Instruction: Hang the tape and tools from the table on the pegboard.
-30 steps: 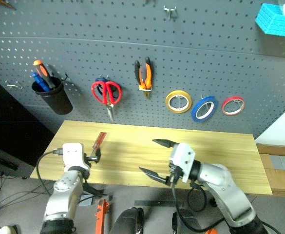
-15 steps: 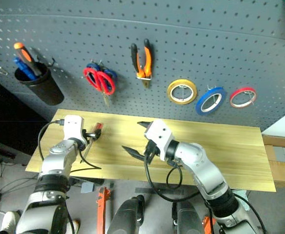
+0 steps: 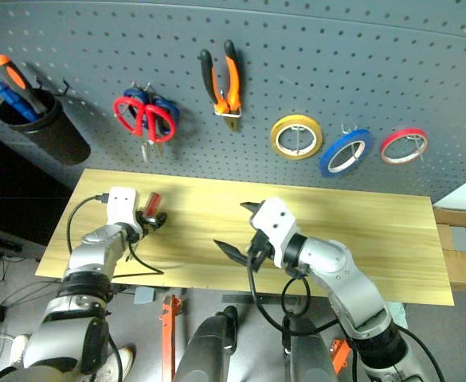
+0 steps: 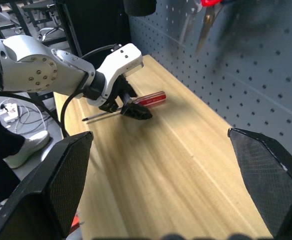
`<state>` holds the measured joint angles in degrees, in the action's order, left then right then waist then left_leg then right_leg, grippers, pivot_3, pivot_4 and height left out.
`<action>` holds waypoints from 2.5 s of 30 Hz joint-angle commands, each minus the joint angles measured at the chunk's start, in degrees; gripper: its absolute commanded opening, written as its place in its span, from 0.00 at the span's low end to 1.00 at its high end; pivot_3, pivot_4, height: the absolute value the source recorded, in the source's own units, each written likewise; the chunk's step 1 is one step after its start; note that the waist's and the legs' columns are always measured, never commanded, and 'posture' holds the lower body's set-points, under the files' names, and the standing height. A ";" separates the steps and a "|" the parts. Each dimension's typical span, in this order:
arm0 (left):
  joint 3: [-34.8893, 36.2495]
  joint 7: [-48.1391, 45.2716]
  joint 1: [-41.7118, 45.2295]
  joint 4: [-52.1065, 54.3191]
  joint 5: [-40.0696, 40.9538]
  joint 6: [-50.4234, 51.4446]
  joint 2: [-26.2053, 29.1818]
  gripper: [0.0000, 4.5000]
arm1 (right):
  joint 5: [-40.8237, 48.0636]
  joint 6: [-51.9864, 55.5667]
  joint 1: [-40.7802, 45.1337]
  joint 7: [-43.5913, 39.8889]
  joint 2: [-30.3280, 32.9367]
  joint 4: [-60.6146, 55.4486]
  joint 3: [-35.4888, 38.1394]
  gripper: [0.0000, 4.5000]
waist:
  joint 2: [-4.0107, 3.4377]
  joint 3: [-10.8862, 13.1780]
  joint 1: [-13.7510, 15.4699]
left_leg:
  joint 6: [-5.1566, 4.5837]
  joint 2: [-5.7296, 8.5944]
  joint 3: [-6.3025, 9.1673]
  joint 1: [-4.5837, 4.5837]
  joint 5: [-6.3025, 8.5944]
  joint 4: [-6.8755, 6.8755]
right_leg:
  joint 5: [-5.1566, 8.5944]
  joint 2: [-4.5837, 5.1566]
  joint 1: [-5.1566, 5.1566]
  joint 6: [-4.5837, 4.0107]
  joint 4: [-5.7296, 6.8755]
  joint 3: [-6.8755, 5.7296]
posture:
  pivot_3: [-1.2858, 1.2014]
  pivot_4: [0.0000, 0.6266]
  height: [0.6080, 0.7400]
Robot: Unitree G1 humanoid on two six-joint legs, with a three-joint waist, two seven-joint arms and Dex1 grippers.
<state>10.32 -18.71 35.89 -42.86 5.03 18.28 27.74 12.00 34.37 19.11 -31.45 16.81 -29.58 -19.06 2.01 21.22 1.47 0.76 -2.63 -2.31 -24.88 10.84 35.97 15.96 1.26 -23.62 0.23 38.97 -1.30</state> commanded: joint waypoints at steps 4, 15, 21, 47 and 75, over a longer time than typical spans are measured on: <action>0.44 0.22 -0.93 0.92 0.40 -0.17 0.20 0.37 | 0.50 -1.33 0.70 0.41 -0.68 -0.93 0.38 1.00 | 0.00 0.23 -0.01 | 0.06 0.00 0.00 -0.01 -0.01 -0.05 | 0.01 0.00 -0.02 0.01 -0.02 0.00 | 0.55 0.68 1.00; 1.92 3.54 -7.43 14.81 3.22 3.87 -3.72 0.18 | 9.40 -2.42 -1.45 -3.54 -0.21 -3.26 7.28 1.00 | 0.10 0.14 -0.01 | 0.34 0.01 -0.02 -0.06 -0.06 -0.14 | 0.02 0.03 -0.06 0.04 -0.12 -0.01 | 0.54 0.54 1.00; 1.23 8.12 -20.78 37.61 2.93 7.54 -8.98 0.18 | 14.73 -5.82 -5.91 -6.41 1.55 -5.82 12.63 1.00 | 0.38 -0.82 -0.08 | 0.53 0.01 0.07 -0.13 -0.03 -0.14 | -0.05 0.04 -0.05 -0.08 -0.15 -0.13 | 0.55 0.37 1.00; 3.48 20.83 15.84 16.88 -9.58 -24.85 6.19 0.18 | 16.38 -18.02 1.04 -8.34 -5.67 4.91 10.96 1.00 | 1.29 -13.19 1.57 | 0.33 0.05 0.42 0.05 -0.23 -0.09 | -0.23 -0.16 0.41 -0.41 -0.19 -0.88 | 0.56 0.03 1.00; 1.77 20.65 31.17 -17.97 -9.13 -40.26 6.83 0.18 | 18.90 -12.89 -0.03 -2.77 -4.31 0.60 11.60 1.00 | 0.89 -11.59 1.53 | 0.28 -0.01 0.42 0.09 -0.23 0.09 | -0.22 -0.21 0.46 -0.42 0.04 -0.89 | 0.58 0.33 1.00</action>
<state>12.47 1.87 65.96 -62.24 -4.56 -20.87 34.21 29.89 21.47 18.93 -34.57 12.42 -27.11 -8.32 2.90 9.63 3.00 1.04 -2.64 -1.87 -24.80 10.61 36.06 15.73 1.05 -23.16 -0.19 39.02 -2.19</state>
